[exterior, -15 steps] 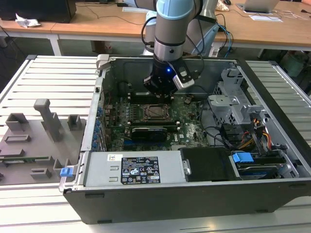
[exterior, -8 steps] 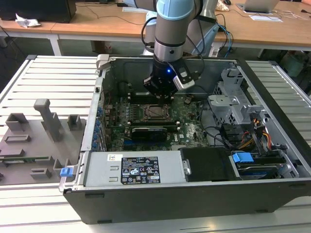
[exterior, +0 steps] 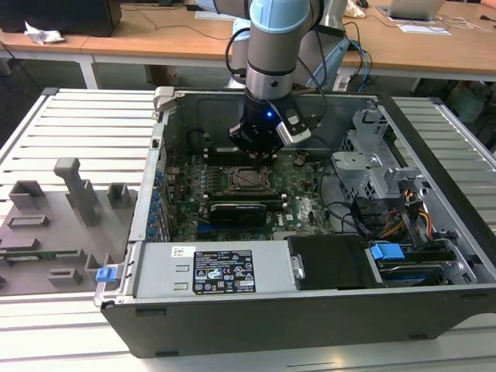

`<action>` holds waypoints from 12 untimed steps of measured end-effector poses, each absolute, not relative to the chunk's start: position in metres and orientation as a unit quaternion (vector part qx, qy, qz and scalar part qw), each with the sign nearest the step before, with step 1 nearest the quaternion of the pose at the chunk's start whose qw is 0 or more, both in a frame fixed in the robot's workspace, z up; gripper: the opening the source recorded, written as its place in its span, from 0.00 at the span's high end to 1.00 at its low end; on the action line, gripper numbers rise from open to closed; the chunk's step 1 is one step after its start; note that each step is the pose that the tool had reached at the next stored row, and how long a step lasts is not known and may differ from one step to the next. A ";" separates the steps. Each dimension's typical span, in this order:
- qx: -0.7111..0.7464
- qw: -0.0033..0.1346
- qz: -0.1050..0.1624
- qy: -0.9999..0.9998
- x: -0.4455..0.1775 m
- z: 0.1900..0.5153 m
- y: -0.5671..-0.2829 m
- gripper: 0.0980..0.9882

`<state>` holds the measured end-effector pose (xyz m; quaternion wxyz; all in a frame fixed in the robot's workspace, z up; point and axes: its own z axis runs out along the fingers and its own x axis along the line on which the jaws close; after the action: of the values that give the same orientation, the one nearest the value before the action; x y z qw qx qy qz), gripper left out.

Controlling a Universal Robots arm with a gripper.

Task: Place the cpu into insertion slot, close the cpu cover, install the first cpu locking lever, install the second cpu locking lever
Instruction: 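Install the second cpu locking lever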

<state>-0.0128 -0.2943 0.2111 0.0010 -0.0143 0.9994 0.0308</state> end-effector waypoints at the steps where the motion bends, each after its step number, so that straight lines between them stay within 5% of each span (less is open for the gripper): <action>1: -0.014 0.001 0.031 0.999 -0.013 0.211 -0.295 0.99; 12: -0.014 0.001 0.031 0.999 -0.013 0.218 -0.300 0.99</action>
<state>-0.0128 -0.2998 0.2178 0.0010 -0.0143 0.9994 0.0308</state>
